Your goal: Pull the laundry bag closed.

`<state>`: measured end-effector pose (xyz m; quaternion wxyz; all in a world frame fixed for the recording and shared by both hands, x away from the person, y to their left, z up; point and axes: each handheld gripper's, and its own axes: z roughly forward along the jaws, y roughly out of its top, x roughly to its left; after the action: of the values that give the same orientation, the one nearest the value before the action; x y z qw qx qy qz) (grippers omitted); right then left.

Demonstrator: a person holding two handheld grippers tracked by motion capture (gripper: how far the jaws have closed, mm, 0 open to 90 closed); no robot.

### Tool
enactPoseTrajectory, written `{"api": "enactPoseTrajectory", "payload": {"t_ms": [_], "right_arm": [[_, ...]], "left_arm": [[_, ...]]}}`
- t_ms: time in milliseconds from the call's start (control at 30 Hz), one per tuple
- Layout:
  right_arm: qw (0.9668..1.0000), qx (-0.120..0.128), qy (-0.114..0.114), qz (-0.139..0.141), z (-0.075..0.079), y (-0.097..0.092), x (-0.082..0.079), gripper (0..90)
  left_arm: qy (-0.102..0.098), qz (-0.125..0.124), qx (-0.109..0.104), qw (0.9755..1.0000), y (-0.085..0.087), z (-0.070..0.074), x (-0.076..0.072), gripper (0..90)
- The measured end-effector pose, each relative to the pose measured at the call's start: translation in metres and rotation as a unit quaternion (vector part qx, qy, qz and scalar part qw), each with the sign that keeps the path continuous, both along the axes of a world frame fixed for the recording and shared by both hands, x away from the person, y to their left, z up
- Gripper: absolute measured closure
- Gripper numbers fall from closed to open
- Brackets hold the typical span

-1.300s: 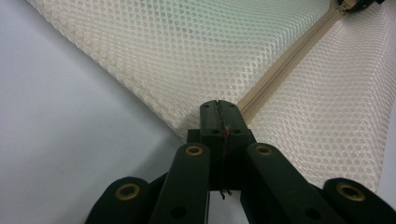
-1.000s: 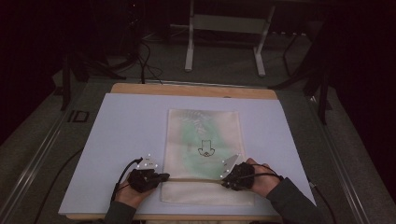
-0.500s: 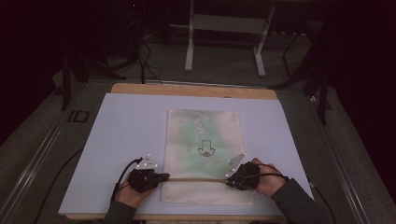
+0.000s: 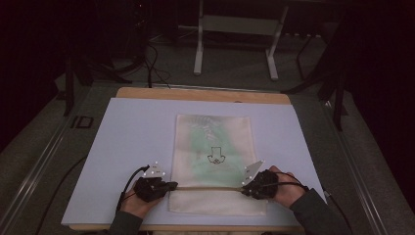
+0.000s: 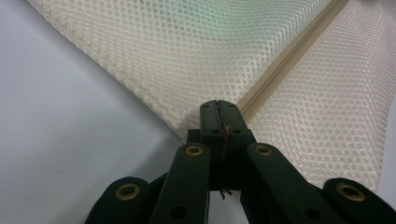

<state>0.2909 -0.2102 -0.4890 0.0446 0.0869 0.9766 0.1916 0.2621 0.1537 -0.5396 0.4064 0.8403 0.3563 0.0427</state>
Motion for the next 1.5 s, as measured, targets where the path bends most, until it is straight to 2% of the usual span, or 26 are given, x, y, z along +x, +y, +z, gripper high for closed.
{"api": "enactPoseTrajectory", "payload": {"t_ms": [600, 700, 1267, 1500], "right_arm": [[0.9997, 0.011, 0.002, -0.021, 0.001, -0.022, 0.0, 82.2], [0.9997, 0.002, 0.001, -0.025, 0.001, -0.025, 0.0, 82.2], [0.9983, 0.006, 0.011, -0.056, -0.001, -0.055, 0.0, 82.1], [0.998, 0.016, 0.015, -0.059, -0.003, -0.057, 0.001, 81.6]], "left_arm": [[0.0, 0.0, 0.0, 1.0, 0.0, 0.0, 0.0, 89.5], [-0.001, 0.0, 0.0, 1.0, 0.0, 0.0, 0.0, 89.5], [0.0, 0.0, 0.0, 1.0, 0.0, 0.0, 0.0, 89.5], [-0.001, -0.002, -0.001, 1.0, 0.0, 0.0, 0.0, 89.4]]}}
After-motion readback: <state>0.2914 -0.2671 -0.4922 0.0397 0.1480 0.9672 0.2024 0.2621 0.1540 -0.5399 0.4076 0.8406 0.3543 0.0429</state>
